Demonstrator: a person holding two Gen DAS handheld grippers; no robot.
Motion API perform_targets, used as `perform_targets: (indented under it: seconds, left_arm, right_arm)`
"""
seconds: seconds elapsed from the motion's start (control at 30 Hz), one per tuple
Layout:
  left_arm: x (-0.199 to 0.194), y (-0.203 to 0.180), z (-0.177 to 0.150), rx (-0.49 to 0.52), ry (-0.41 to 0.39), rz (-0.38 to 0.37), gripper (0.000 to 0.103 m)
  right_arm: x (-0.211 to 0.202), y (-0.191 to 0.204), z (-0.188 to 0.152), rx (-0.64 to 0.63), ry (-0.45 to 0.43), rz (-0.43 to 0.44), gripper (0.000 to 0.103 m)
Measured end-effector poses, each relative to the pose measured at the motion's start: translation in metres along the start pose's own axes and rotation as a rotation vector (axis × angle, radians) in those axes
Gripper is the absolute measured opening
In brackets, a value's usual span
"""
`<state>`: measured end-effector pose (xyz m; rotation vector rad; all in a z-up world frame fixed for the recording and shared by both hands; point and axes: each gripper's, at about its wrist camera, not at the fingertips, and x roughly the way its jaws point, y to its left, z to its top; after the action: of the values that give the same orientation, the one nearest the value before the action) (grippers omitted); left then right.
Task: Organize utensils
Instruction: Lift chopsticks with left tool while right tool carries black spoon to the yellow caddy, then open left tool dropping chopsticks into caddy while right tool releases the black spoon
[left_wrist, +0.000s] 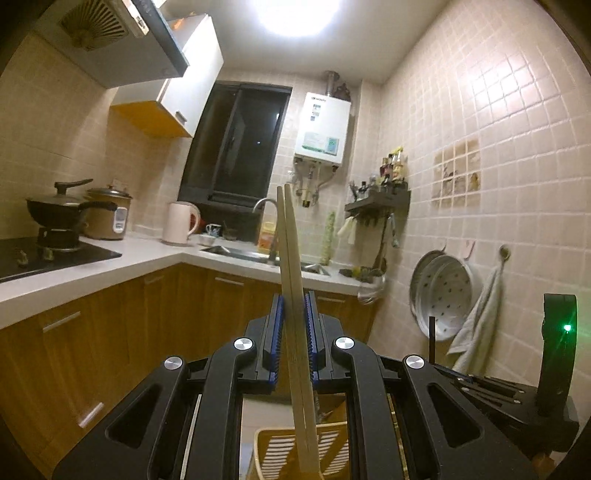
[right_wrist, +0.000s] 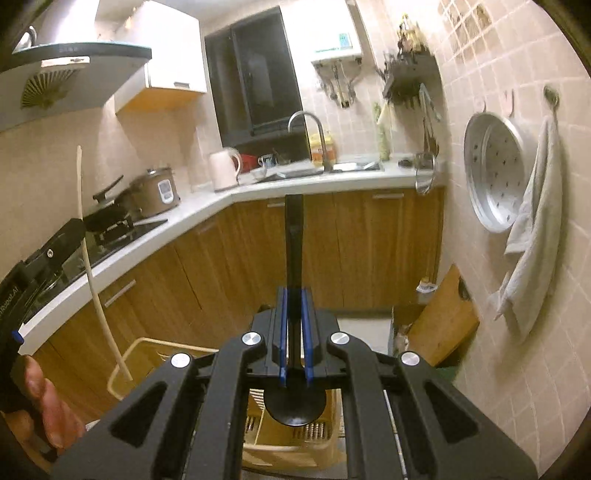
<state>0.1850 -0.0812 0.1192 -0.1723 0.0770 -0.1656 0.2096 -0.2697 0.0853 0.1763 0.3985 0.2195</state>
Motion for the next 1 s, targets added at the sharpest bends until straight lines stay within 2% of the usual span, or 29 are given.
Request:
perform_targets:
  seconds: [0.17, 0.37, 0.47, 0.53, 0.57, 0.63, 0.73, 0.83, 1.0]
  left_arm:
    - [0.007, 0.005, -0.019, 0.017, 0.02, 0.028, 0.01]
    - [0.009, 0.006, -0.036, 0.042, 0.029, 0.045, 0.011]
    - [0.006, 0.009, -0.041, 0.047, 0.032, 0.055, 0.011]
    - [0.004, 0.012, -0.042, 0.044, 0.036, 0.055, 0.022]
    - [0.001, 0.013, -0.041, 0.042, 0.039, 0.055, 0.023]
    - [-0.002, 0.016, -0.04, 0.04, 0.045, 0.05, 0.024]
    - [-0.011, 0.022, -0.036, 0.029, 0.061, 0.037, 0.024]
    - [-0.024, 0.027, -0.03, 0.022, 0.073, 0.022, 0.029]
    - [-0.048, 0.033, -0.021, 0.018, 0.117, -0.007, 0.03]
  right_arm:
    - [0.015, 0.0, -0.012, -0.028, 0.006, -0.036, 0.005]
    - [0.018, -0.002, -0.021, -0.028, -0.014, -0.014, 0.006]
    - [0.016, -0.005, -0.024, -0.016, 0.004, 0.022, 0.006]
    - [0.011, -0.007, -0.025, -0.01, 0.012, 0.037, 0.007]
    - [0.008, -0.007, -0.025, -0.011, 0.017, 0.039, 0.008]
    - [0.003, -0.009, -0.026, -0.007, 0.028, 0.044, 0.02]
    - [-0.011, -0.013, -0.028, 0.011, 0.021, 0.042, 0.03]
    - [-0.028, -0.017, -0.029, 0.028, 0.023, 0.053, 0.032]
    - [-0.059, -0.019, -0.03, 0.042, 0.038, 0.066, 0.032]
